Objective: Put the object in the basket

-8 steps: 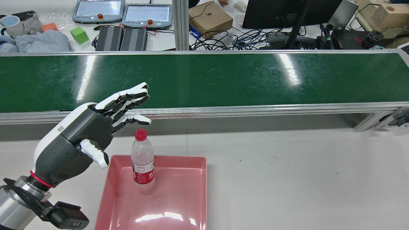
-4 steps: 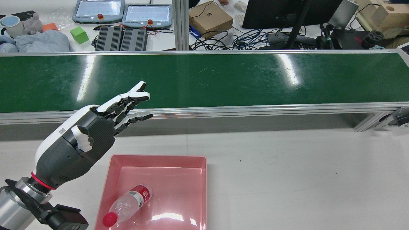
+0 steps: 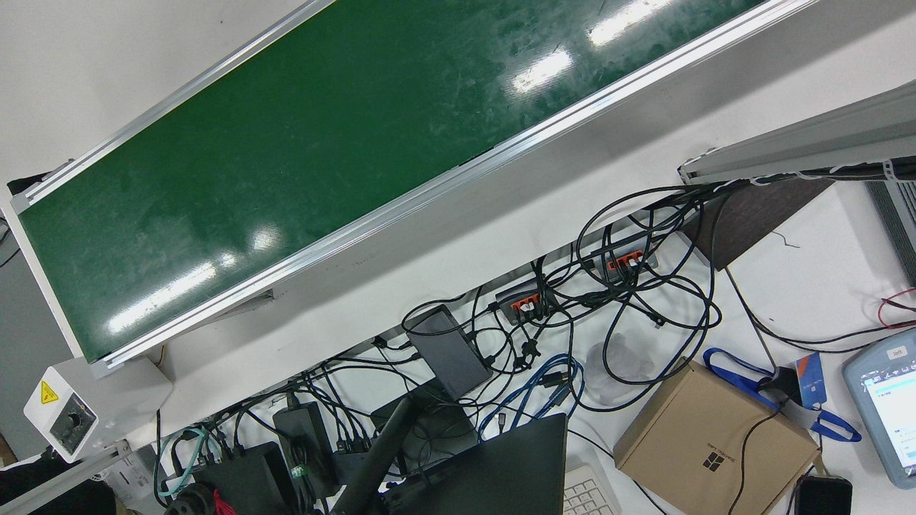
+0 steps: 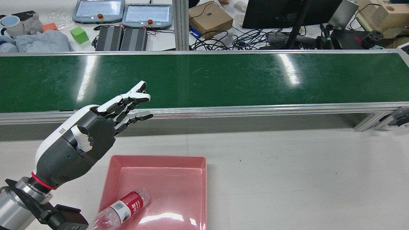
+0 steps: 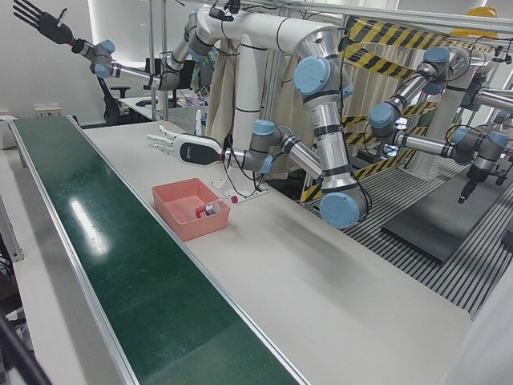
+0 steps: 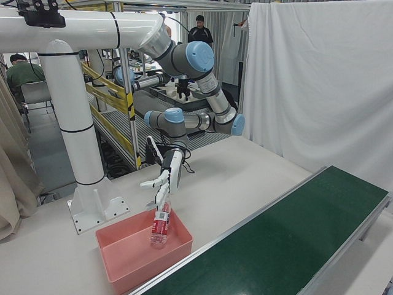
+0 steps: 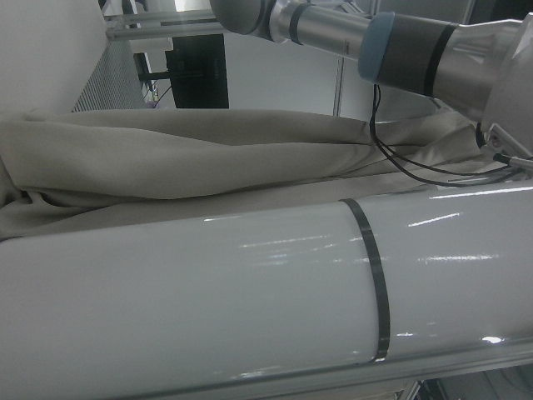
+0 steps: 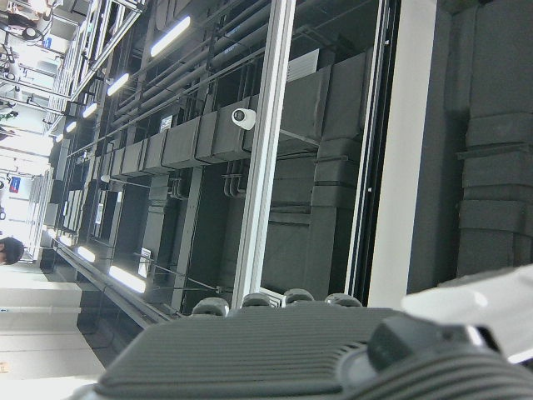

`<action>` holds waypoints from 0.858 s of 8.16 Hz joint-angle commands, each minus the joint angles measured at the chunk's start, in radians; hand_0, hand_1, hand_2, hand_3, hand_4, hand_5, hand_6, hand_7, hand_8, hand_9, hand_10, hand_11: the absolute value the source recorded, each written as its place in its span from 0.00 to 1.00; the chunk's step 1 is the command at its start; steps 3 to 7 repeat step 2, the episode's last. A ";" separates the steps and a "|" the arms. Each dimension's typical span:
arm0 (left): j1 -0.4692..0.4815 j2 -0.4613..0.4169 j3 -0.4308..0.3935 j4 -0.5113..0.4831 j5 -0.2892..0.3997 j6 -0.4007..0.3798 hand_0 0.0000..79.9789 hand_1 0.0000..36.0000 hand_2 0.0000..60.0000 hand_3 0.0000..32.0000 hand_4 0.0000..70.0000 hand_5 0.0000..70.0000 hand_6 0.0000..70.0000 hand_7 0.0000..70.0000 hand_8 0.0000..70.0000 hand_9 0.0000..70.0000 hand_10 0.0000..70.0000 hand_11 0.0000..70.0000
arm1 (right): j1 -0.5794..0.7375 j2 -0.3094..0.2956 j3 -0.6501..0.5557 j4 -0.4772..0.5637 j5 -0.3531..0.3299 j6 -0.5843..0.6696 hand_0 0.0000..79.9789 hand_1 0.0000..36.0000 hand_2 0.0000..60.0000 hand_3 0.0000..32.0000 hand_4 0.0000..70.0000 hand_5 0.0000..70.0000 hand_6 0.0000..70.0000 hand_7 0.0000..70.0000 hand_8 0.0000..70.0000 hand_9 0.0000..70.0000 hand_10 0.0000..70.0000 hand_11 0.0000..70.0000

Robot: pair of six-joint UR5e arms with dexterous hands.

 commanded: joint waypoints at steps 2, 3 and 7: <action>0.000 0.000 0.000 0.002 0.004 -0.015 0.13 0.00 0.00 0.00 0.28 0.43 0.07 0.07 0.06 0.07 0.19 0.26 | 0.000 0.000 0.000 0.000 0.000 0.000 0.00 0.00 0.00 0.00 0.00 0.00 0.00 0.00 0.00 0.00 0.00 0.00; 0.000 0.000 0.000 0.002 0.004 -0.015 0.13 0.00 0.00 0.00 0.28 0.43 0.07 0.07 0.06 0.07 0.19 0.26 | 0.000 0.000 0.000 0.000 0.000 0.000 0.00 0.00 0.00 0.00 0.00 0.00 0.00 0.00 0.00 0.00 0.00 0.00; 0.000 0.000 0.000 0.002 0.004 -0.015 0.13 0.00 0.00 0.00 0.28 0.43 0.07 0.07 0.06 0.07 0.19 0.26 | 0.000 0.000 0.000 0.000 0.000 0.000 0.00 0.00 0.00 0.00 0.00 0.00 0.00 0.00 0.00 0.00 0.00 0.00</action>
